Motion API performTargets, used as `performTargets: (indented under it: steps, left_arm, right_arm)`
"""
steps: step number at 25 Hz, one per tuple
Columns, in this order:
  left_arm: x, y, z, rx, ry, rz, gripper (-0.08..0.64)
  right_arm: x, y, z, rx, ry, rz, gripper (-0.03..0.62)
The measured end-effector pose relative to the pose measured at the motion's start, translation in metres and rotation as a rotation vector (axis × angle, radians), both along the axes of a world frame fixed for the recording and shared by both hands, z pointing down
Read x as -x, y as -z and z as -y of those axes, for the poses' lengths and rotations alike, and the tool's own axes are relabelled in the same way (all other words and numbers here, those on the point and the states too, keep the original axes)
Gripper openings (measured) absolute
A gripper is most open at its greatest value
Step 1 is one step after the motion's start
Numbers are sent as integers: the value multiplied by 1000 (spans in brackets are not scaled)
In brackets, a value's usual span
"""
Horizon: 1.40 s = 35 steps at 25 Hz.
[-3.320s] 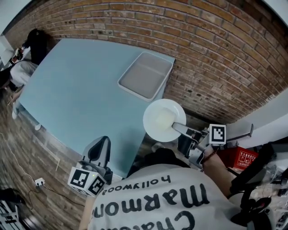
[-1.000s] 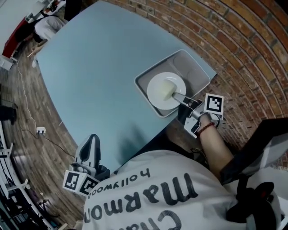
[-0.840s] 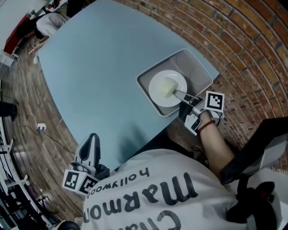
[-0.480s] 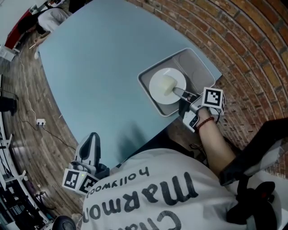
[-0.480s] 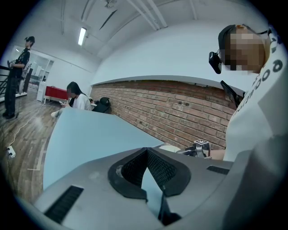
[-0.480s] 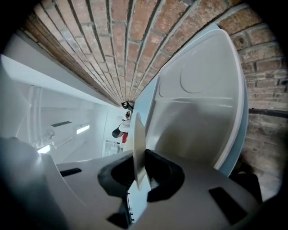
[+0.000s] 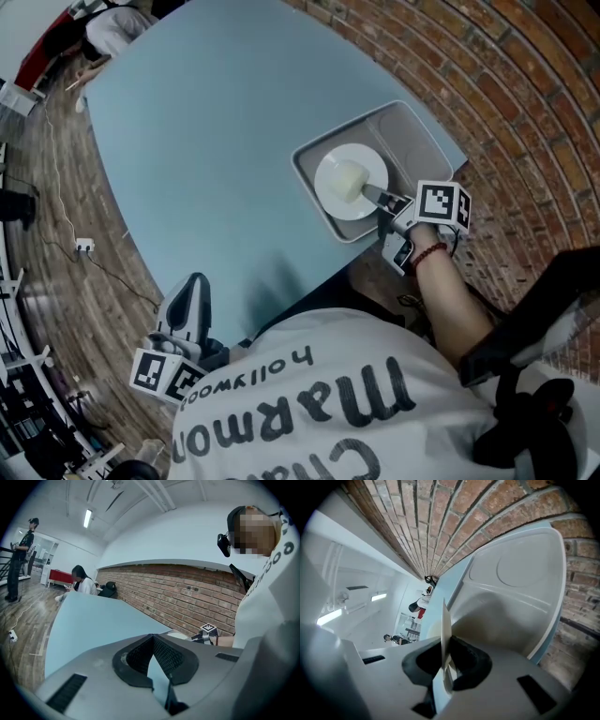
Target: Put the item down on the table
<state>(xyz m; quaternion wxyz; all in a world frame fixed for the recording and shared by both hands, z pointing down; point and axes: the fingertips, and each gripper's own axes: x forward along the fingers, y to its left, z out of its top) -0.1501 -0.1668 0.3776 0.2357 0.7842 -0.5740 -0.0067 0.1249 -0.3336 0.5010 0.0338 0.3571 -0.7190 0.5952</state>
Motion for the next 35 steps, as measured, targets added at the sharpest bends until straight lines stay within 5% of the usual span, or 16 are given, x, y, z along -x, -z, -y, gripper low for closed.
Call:
performTargets:
  steps: [4, 14, 35]
  left_arm:
    - [-1, -2, -1, 0, 5, -5, 6]
    - [6, -3, 3, -7, 31, -11, 6]
    - [14, -7, 10, -16, 41, -26, 6]
  right_arm:
    - [-2, 0, 5, -11, -11, -47, 29]
    - [-1, 2, 18, -159, 76, -360, 32]
    - [-4, 2, 29, -255, 120, -546, 72]
